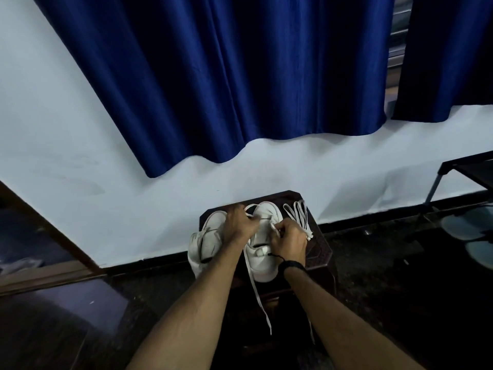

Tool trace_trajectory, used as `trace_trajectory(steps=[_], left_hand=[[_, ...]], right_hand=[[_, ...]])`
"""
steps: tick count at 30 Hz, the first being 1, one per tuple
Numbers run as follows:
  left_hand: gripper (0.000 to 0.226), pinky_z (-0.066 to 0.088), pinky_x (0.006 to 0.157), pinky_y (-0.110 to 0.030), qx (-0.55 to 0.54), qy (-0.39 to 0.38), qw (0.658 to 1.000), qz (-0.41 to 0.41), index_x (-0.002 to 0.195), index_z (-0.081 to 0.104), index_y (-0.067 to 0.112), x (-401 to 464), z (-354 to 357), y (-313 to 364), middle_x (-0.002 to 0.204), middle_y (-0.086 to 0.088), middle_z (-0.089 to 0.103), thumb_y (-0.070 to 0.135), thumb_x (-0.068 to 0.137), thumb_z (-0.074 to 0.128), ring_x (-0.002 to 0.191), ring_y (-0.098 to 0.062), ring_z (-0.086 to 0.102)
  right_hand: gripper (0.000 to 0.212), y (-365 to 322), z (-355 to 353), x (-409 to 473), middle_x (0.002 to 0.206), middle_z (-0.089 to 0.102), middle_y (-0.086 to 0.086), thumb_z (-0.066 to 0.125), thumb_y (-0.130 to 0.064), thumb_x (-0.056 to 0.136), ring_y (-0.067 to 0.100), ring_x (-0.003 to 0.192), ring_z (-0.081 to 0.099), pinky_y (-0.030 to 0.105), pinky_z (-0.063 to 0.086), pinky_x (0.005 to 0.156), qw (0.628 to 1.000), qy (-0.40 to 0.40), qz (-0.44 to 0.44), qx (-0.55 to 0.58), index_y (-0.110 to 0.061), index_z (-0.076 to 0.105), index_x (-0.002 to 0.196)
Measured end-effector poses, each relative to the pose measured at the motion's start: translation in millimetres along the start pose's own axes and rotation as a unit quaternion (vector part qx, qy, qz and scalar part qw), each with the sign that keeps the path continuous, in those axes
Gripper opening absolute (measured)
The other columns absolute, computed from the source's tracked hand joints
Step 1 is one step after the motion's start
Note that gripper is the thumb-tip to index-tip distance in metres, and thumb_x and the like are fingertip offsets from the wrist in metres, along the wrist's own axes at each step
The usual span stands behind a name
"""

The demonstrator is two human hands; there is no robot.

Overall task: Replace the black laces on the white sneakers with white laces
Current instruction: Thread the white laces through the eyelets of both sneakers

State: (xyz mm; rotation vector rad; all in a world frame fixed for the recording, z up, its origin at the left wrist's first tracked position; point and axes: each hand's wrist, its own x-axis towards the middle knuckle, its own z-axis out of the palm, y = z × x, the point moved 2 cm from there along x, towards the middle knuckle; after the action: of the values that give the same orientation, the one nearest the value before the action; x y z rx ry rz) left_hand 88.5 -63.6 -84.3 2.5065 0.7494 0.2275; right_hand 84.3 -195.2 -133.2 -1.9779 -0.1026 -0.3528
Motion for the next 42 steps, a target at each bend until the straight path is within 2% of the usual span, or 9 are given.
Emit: trace_trajectory(steps=[2,13,16,18,25,29,35,40,42], left_hand=[[0.067,0.045,0.092,-0.035,0.073,-0.062,0.995,-0.023,0.131,0.049,0.014,-12,-1,-7,0.129,-0.012,0.059,0.046,0.076,0.068,0.121,-0.031,0.055],[0.038,0.045,0.094,-0.041,0.186,-0.082,0.979,0.015,0.122,0.060,0.012,-53,-38,-6,0.129,-0.014,0.061,0.036,0.097,0.044,0.121,-0.033,0.056],[0.031,0.048,0.077,-0.035,0.056,-0.114,0.988,0.091,0.076,0.064,0.015,-57,-48,5,0.081,-0.008,0.065,0.035,0.095,0.050,0.086,-0.024,0.065],[0.040,0.039,0.061,-0.033,-0.080,-0.122,0.983,0.109,0.059,0.052,0.014,-59,-60,16,0.057,-0.001,0.050,0.035,0.093,0.057,0.058,-0.017,0.049],[0.025,0.044,0.060,-0.024,-0.306,-0.177,0.935,-0.024,0.072,0.063,0.012,-63,-82,2,0.072,-0.011,0.071,0.026,0.092,0.054,0.062,-0.016,0.067],[0.028,0.036,0.043,-0.019,-0.378,-0.191,0.904,-0.054,0.068,0.047,0.017,-69,-92,0,0.048,0.000,0.046,0.025,0.094,0.052,0.039,-0.014,0.046],[0.029,0.013,0.037,-0.016,-0.342,-0.168,0.922,-0.066,0.064,0.043,0.018,-74,-107,2,0.043,0.007,0.027,0.021,0.092,0.050,0.033,-0.007,0.016],[0.025,0.008,0.035,-0.014,-0.370,-0.147,0.915,-0.069,0.072,0.048,0.015,-74,-120,2,0.042,0.007,0.029,0.022,0.096,0.047,0.032,-0.005,0.015],[0.024,0.009,0.034,-0.014,-0.384,-0.140,0.910,-0.064,0.076,0.051,0.013,-75,-127,8,0.042,0.008,0.030,0.022,0.097,0.046,0.032,-0.005,0.016]], right_hand=[[0.007,-2,0,0,0.081,0.066,0.006,0.071,-0.014,0.081,0.027,0.079,0.063,0.036,0.050,0.068,1.000,0.000,-0.003,0.001,-0.011,0.064,0.080],[0.005,-8,0,-1,0.088,0.066,0.009,0.066,-0.013,0.081,0.031,0.086,0.063,0.040,0.051,0.071,0.999,-0.019,0.008,-0.033,-0.010,0.063,0.083],[0.004,-11,0,-2,0.087,0.065,0.008,0.065,-0.012,0.081,0.030,0.085,0.062,0.038,0.049,0.070,0.999,-0.027,0.005,-0.037,-0.013,0.061,0.079],[0.006,-13,1,-2,0.085,0.064,0.007,0.065,-0.014,0.080,0.030,0.084,0.062,0.038,0.048,0.068,0.999,-0.026,0.003,-0.043,-0.016,0.060,0.077],[0.054,5,-10,-18,0.106,0.058,0.005,0.054,-0.067,0.083,0.025,0.101,0.056,0.037,0.045,0.085,0.998,-0.012,0.067,-0.010,-0.017,0.055,0.104],[0.081,15,-12,-22,0.094,0.066,0.007,0.026,-0.089,0.074,0.030,0.094,0.062,0.041,0.046,0.089,0.972,-0.152,0.167,-0.071,-0.016,0.056,0.091],[0.054,-8,-9,-9,0.110,0.061,0.024,0.043,-0.058,0.093,0.040,0.106,0.059,0.040,0.044,0.083,0.970,-0.173,0.153,-0.076,-0.007,0.043,0.111],[0.010,-31,-22,12,0.083,0.062,0.011,0.051,-0.024,0.094,0.026,0.078,0.057,0.028,0.040,0.063,0.983,-0.166,0.043,-0.071,-0.016,0.057,0.095],[0.020,-49,-29,24,0.078,0.061,0.007,0.049,-0.011,0.095,0.023,0.079,0.056,0.015,0.043,0.055,0.976,-0.199,0.080,0.046,-0.013,0.063,0.080]])
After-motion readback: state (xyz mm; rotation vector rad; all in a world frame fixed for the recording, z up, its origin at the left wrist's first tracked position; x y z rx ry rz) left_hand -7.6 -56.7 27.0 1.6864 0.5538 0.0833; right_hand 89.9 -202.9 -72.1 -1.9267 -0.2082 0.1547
